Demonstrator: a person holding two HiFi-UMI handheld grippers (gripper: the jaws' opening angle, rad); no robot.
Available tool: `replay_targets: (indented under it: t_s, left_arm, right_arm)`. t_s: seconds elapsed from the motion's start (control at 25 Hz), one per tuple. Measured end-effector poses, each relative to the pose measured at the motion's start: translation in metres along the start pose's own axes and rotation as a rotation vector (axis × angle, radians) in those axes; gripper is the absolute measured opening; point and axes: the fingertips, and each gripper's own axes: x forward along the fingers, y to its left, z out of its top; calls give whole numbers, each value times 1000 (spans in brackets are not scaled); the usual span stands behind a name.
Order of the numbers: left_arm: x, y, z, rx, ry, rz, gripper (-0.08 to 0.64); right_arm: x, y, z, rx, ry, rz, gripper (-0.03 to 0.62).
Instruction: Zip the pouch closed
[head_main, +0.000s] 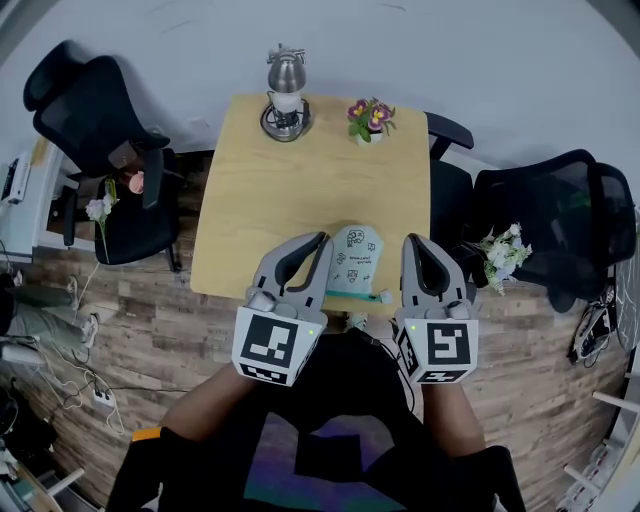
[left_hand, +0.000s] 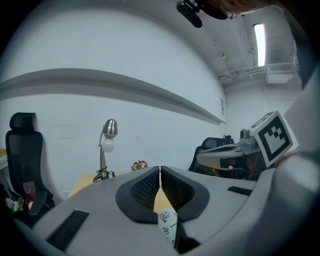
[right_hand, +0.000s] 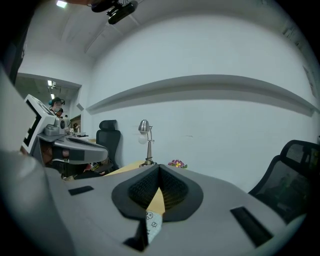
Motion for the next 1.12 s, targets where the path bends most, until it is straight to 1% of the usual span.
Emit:
replay_targets:
  t_s: [0.28, 0.68, 1.12]
  left_arm:
    - [2, -4, -2, 20, -10, -5, 15]
    - [5, -1, -7, 11, -6, 10, 14]
    - [5, 2, -4, 11, -16, 16, 14]
  right_arm:
    - [-5, 1, -3, -6, -2, -13, 14]
    - [-4, -2, -4, -5, -3, -13, 14]
    - [-1, -1, -2, -12, -7, -7, 14]
